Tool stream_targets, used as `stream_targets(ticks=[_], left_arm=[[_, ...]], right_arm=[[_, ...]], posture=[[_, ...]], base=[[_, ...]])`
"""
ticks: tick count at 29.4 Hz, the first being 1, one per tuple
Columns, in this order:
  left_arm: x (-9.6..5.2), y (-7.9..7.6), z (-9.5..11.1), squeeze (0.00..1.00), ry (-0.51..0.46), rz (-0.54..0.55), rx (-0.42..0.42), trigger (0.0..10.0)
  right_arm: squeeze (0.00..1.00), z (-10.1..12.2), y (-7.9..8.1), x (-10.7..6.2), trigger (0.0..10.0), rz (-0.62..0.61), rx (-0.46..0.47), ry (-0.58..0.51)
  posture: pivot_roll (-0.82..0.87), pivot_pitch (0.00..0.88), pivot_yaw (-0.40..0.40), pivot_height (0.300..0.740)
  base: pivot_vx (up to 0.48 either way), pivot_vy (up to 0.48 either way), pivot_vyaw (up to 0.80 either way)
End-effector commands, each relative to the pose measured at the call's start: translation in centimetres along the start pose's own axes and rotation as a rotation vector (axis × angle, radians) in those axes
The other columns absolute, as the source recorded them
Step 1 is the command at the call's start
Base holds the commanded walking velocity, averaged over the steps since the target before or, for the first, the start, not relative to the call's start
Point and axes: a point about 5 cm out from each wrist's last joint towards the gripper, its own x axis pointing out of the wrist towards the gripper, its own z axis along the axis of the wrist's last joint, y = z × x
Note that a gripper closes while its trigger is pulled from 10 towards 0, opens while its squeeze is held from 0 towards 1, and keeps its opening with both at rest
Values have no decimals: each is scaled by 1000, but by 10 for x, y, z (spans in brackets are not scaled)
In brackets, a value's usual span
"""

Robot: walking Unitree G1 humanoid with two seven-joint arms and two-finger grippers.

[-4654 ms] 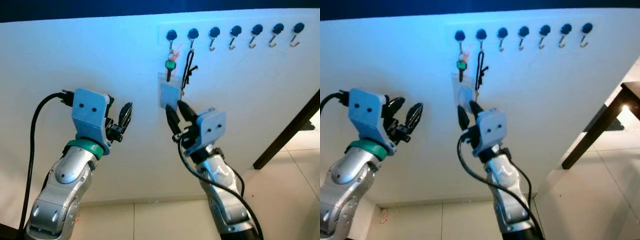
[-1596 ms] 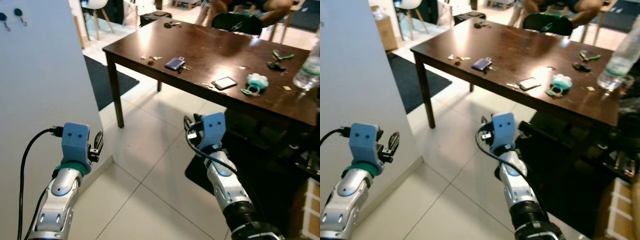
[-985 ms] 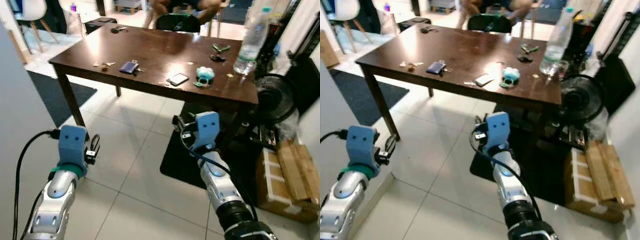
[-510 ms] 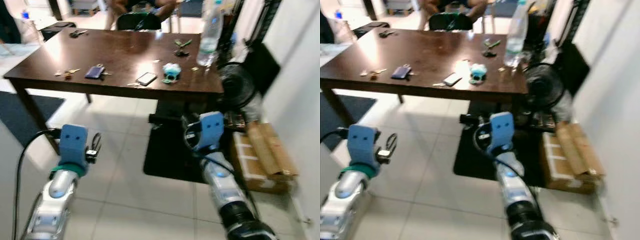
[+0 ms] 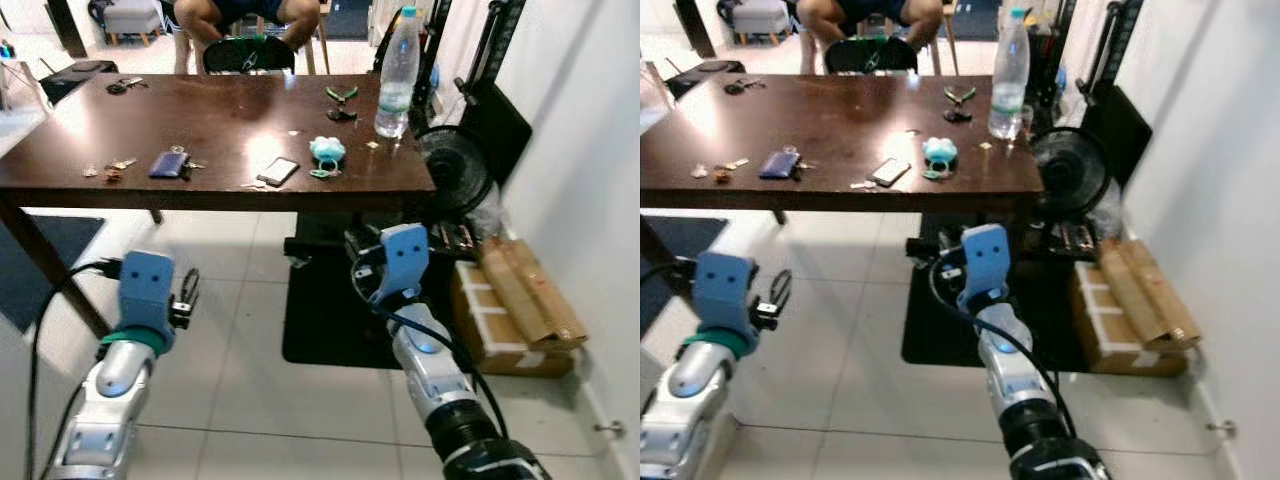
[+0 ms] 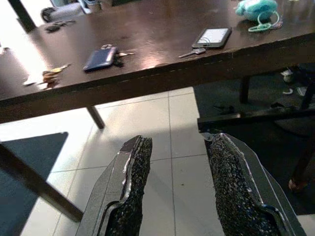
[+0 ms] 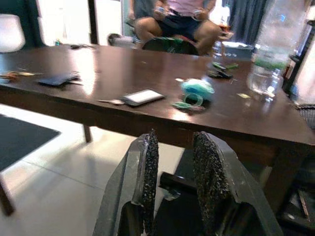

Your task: Hang keys on a hook

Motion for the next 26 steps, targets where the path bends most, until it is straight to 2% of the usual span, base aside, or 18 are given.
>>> stream_targets(ticks=[1,26], left_arm=[[0,-1,-3,0,11,-5,15,10000],[0,-1,-3,0,8,-4,15,10000]], right_arm=[[0,-2,-2,-1,10000,-6,-4,8],[0,-3,-1,-1,10000,-2,-12,4]], posture=[[-42,0,106,740],[-41,0,106,740]], base=[[465,0,0],[435,0,0]])
